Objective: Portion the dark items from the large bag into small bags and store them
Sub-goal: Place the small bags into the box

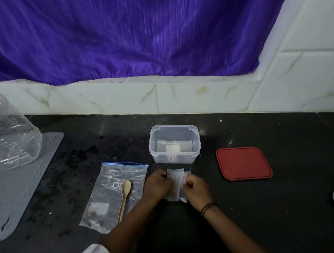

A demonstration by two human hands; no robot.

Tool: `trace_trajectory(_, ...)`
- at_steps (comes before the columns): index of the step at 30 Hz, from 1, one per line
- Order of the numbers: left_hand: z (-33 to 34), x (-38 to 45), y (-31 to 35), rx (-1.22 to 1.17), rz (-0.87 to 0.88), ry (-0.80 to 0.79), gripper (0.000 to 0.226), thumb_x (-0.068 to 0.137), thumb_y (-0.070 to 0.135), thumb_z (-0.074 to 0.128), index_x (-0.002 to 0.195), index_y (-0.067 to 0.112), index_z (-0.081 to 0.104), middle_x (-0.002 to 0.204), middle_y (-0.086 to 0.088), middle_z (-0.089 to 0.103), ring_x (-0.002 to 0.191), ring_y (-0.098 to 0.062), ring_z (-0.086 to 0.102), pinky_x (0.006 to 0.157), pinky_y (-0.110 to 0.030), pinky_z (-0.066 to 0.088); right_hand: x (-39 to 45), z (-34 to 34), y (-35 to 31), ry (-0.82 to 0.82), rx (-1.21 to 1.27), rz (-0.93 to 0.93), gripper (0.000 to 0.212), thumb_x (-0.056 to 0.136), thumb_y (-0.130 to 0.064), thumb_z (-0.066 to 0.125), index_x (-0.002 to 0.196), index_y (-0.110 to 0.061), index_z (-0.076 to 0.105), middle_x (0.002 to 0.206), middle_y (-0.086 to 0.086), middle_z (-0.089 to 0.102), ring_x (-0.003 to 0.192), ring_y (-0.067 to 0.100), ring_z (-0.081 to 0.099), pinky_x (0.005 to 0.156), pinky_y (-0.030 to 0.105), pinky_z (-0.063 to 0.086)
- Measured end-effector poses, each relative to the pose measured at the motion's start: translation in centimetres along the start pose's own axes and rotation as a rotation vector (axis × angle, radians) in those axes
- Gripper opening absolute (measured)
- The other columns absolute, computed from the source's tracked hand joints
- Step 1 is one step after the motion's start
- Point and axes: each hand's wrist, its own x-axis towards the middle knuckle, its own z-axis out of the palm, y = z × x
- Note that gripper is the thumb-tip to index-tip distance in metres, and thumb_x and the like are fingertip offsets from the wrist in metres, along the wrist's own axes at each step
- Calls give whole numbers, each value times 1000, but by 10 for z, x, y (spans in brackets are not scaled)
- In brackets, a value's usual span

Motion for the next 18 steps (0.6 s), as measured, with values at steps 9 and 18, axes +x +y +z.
trace_trajectory(9,-14,-18,4,-501,-59,-77,7,97,20,64,102,16,66,97,-5,72,85,-16,65,72,-28,53,-16,-4,0,-29,311,-70,19,88,-2,56,75,-15,52,83,9,71,70,6,61,66,30,49)
trace_trajectory(18,-64,-38,35,-617,251,193,7,95,20,67,99,15,63,88,-3,70,77,-9,66,71,-27,56,-4,-52,-42,186,326,-265,39,90,-7,56,113,-38,49,93,-6,72,85,15,70,73,50,58)
